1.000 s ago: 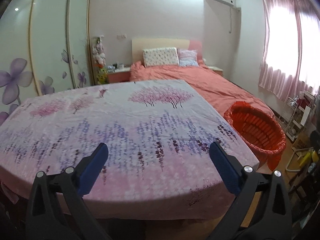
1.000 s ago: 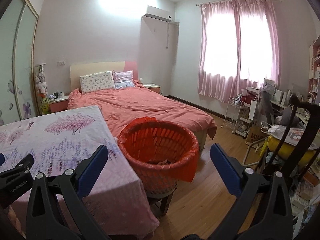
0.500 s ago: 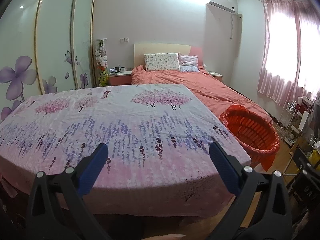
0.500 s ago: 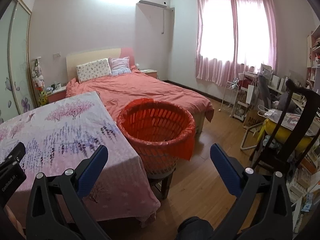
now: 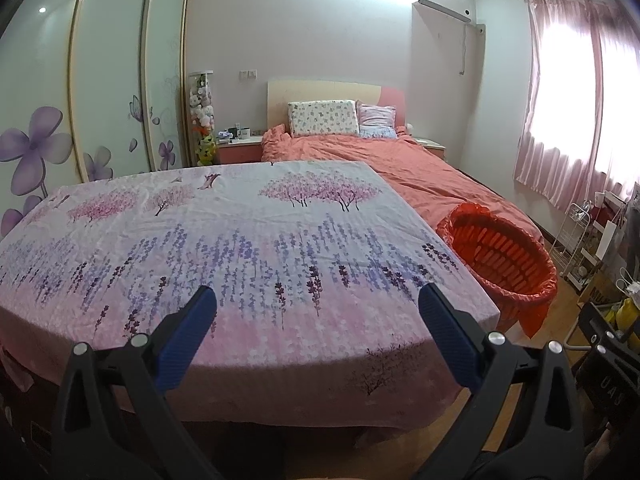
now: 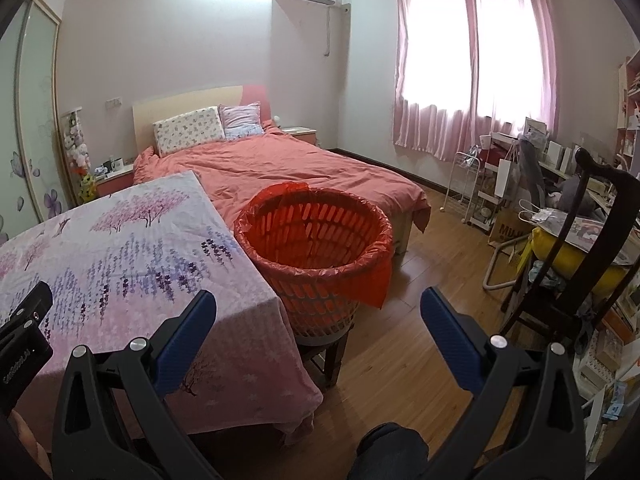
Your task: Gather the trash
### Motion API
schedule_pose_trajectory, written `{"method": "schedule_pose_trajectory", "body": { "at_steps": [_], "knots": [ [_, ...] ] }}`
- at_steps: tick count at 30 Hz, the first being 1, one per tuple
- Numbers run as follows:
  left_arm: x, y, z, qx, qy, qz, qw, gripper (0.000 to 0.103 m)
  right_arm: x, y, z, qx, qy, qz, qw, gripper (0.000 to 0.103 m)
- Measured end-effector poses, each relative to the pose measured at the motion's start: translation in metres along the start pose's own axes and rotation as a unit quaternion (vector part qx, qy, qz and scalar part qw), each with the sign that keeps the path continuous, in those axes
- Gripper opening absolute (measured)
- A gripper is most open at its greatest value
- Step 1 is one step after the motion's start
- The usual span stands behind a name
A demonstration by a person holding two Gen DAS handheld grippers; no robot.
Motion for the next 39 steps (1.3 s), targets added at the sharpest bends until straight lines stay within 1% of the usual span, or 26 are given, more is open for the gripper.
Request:
{"method": "schedule_pose_trajectory", "body": {
  "at_steps": [14, 27, 39],
  "knots": [
    [-0.001, 0.003, -0.001, -0.006, -0.004, -0.008, 0.9999, 0.099, 0.002, 0.001, -0.001, -0.002, -0.007, -0.004, 1.0, 0.101],
    [0.007, -0.001, -0.008, 0.003, 0.001, -0.001, 1.0, 0.099, 0.004, -0.001, -0.002, 0.002, -0.006, -0.002, 1.0, 0.101],
    [0.016, -0.001, -0.008, 0.001, 0.009, 0.007, 0.9999, 0.099, 0.008, -0.003, -0.002, 0.003, -0.003, 0.003, 1.0, 0.101]
  ]
}}
Point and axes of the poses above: each gripper's, at about its wrist camera, not at the fingertips, and z roughly the way its jaws point, x to its right, y to its underside, the point moved 3 cm from there along z, roughly the way its jaws point, and after that the axes turned 11 degrees about y, right-handed, at the moved point
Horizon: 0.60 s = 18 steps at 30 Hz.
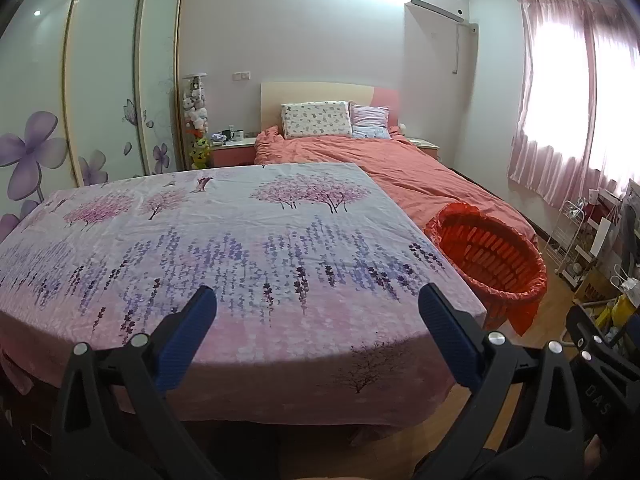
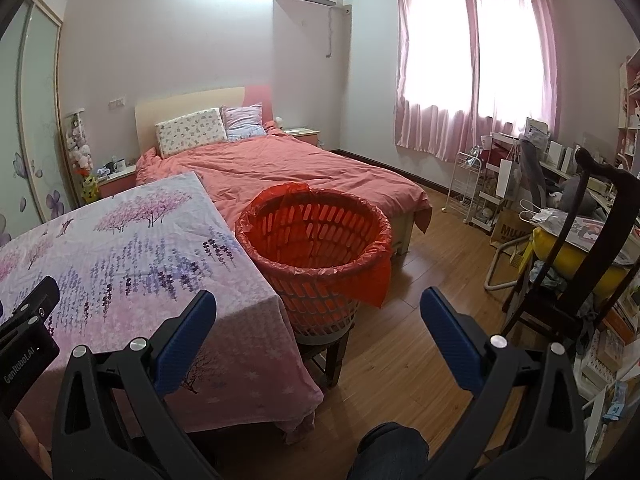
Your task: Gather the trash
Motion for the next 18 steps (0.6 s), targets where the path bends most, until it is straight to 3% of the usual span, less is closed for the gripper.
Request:
{"method": "schedule_pose_trajectory", "body": {
  "at_steps": [18],
  "knots": [
    [0.0017, 0.0011, 0.0024, -0.003, 0.0, -0.001, 1.0, 0.099, 0.006, -0.0021, 0.0011, 0.003, 0.008, 0.009, 1.0, 0.101]
  ]
}}
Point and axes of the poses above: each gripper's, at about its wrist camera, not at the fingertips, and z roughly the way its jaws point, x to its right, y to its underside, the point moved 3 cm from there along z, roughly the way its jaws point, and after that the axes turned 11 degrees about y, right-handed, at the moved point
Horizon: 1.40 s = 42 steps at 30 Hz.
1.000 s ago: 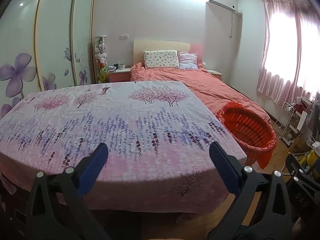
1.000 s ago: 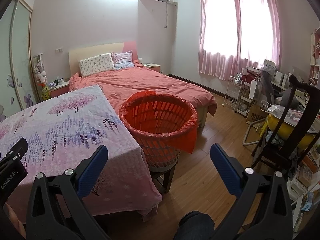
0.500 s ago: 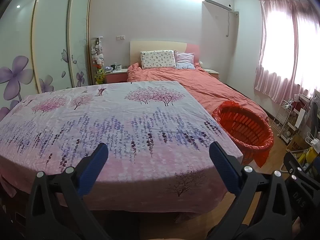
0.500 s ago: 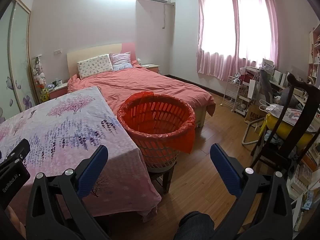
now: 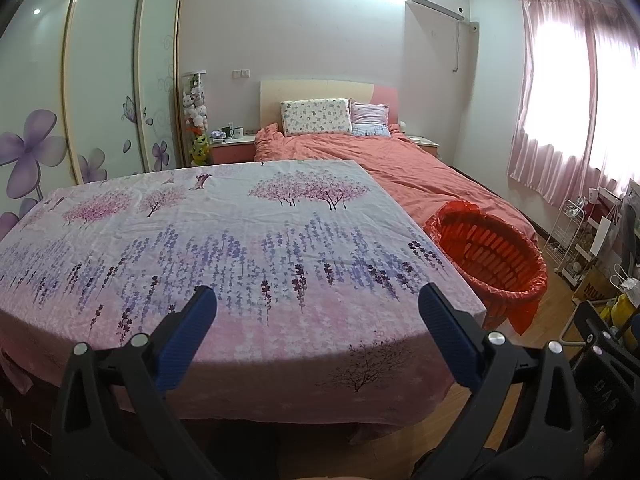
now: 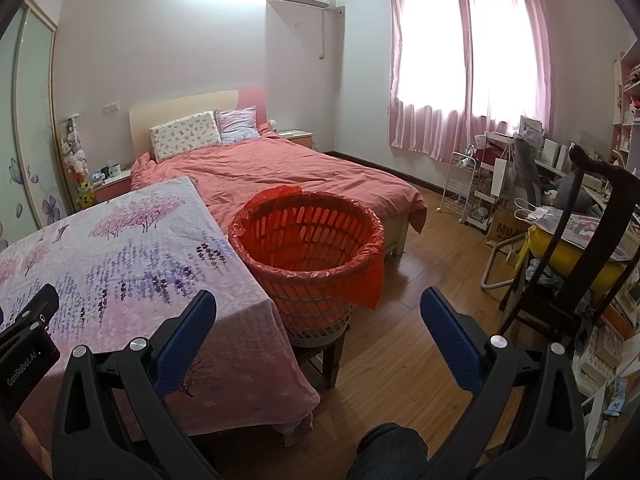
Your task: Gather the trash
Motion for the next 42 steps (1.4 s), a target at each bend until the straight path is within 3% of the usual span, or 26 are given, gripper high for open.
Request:
{"method": "schedule_pose_trajectory", "body": {
  "at_steps": [42],
  "knots": [
    [-0.0009, 0.0038, 0.0011, -0.001, -0.004, 0.0, 1.0, 0.099, -0.0027, 0.0011, 0.0012, -0.004, -0.004, 0.005, 1.0, 0.101]
  ]
}}
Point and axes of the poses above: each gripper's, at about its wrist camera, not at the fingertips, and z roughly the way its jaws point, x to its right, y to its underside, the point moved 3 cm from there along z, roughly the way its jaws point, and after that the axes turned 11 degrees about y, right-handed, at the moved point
